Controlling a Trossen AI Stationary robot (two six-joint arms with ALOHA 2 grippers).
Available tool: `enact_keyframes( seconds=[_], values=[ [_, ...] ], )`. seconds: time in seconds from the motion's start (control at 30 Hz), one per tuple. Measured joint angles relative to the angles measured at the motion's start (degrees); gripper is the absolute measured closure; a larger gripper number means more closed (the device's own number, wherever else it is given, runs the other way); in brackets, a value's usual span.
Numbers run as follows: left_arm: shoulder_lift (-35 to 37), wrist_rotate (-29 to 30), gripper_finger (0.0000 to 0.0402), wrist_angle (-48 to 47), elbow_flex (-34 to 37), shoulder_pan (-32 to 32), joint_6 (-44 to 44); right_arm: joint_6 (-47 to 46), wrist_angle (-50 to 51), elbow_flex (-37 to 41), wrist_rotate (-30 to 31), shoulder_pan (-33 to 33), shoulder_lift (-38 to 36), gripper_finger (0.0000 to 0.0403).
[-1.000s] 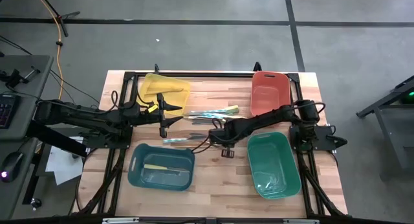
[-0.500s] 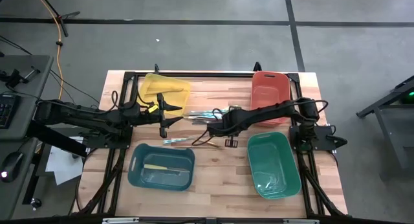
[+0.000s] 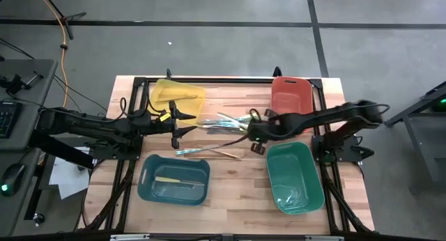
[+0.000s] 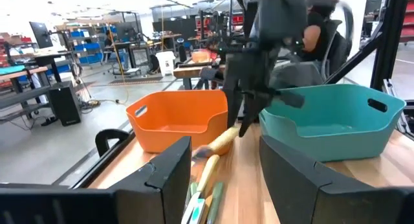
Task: Sort silverware by color (type)
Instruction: Put the yellow knife into the blue bin
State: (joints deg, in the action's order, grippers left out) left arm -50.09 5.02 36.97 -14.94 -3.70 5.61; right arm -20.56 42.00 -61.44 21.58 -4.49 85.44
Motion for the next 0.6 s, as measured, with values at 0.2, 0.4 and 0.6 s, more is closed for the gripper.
enact_keyframes(
  seconds=[0.2, 0.4, 0.6],
  values=[
    [0.3, 0.0, 0.0232, 0.2, 0.0, 0.0, 0.1, 6.3, -38.4, 15.8, -0.4, 0.0, -8.8, 0.0345],
    [0.3, 0.0, 0.0232, 0.2, 0.0, 0.0, 0.5, 16.3, -75.0, 26.2, -5.5, 2.2, -7.8, 0.0345],
    [0.3, 0.0, 0.0232, 0.2, 0.0, 0.0, 2.8, 21.5, -83.3, 27.1, -10.1, 5.0, -5.6, 0.0345]
  ],
)
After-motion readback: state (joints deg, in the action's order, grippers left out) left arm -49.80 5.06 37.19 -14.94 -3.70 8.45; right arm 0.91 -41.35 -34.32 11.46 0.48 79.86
